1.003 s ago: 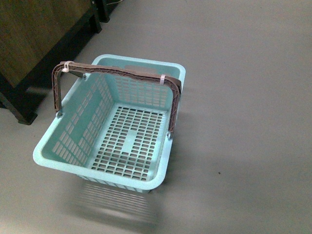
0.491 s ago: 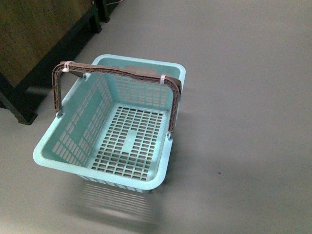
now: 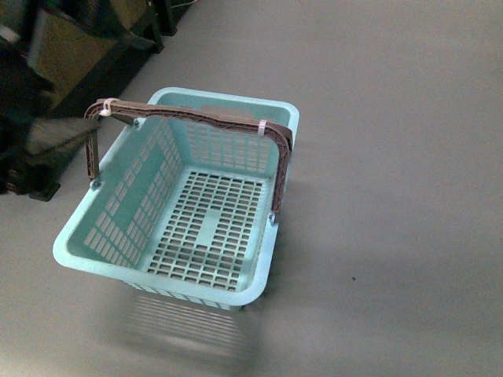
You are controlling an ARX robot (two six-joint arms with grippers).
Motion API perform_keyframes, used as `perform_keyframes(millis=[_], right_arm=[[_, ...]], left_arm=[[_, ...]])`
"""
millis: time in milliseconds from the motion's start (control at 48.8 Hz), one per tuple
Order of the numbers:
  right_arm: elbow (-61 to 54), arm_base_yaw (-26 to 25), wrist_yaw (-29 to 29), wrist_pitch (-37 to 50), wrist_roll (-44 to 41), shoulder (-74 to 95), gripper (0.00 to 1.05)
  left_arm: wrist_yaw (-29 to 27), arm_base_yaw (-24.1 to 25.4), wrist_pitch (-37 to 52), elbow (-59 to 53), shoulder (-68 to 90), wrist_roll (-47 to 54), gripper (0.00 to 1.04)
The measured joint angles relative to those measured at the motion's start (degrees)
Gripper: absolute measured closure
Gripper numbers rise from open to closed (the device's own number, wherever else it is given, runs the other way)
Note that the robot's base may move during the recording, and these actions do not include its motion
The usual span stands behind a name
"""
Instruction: Pick lemon and mango into basket
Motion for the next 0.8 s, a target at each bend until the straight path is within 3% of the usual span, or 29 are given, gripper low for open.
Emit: perform_keyframes(millis=[348, 799], right_arm=[[0.0, 0.0, 0.0, 0.0, 0.0, 0.0, 0.09], [0.0, 0.0, 0.0, 0.0, 0.0, 0.0, 0.09]], left_arm=[[-4.7, -4.1, -2.8, 16.2, 22.2, -8.5, 0.07], [-5.9, -2.1, -5.1, 30.4, 35.1, -10.4, 0.07]])
